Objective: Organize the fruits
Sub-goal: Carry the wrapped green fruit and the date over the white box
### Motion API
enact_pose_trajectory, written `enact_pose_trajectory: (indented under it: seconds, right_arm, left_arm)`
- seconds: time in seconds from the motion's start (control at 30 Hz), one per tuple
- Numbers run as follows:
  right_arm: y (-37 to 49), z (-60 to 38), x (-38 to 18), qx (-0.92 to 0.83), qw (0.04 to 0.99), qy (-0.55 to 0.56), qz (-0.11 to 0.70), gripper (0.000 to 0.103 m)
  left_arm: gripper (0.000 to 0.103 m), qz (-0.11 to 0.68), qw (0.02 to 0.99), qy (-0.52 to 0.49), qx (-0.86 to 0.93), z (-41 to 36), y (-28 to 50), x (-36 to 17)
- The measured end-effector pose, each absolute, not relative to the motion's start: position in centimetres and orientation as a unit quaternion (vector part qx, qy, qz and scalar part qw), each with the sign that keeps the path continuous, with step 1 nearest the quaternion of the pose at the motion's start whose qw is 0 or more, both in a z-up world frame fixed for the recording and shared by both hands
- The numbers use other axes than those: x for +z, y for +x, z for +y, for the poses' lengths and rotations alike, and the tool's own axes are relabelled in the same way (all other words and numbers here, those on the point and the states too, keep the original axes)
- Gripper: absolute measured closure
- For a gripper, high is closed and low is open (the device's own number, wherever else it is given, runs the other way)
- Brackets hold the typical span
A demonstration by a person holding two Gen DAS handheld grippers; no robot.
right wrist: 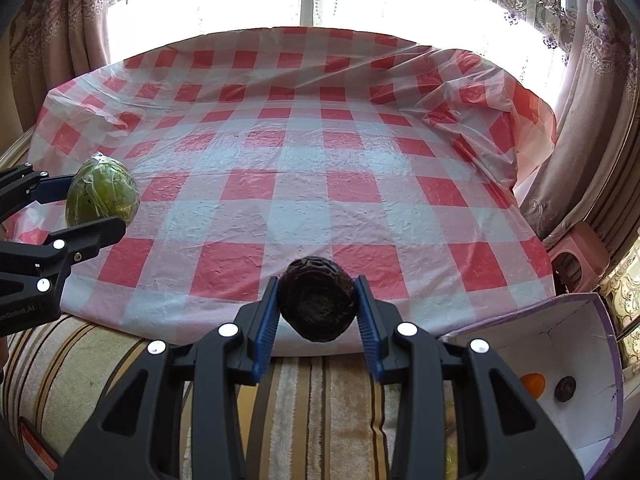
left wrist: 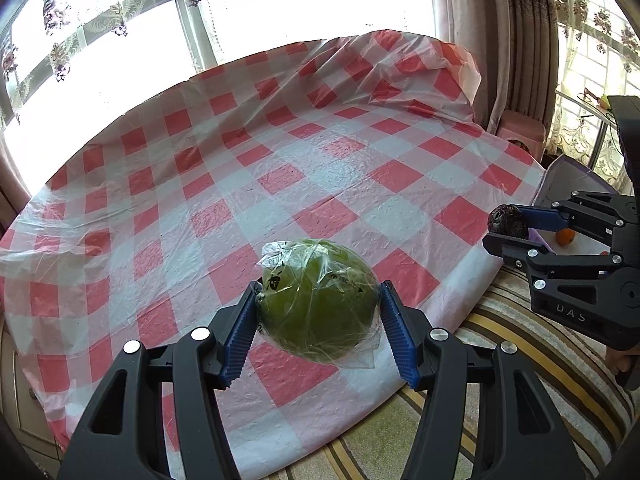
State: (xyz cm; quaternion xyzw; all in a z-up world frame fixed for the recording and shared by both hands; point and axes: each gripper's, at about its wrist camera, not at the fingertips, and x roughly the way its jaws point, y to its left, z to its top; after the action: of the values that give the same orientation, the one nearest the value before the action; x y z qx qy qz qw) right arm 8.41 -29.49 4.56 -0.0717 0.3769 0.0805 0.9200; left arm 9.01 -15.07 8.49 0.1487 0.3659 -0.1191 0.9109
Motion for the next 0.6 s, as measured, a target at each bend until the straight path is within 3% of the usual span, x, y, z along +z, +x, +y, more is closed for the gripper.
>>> enact_pose_trajectory:
  seconds: [0.6]
  right_arm:
    - [7.5, -36.3, 4.5, 0.012, 0.925, -0.051, 0.376, 0.066]
  left_arm:
    - [0.046, 0.372, 0.881, 0.212, -0.199, -22.9, 10.7, 8.8]
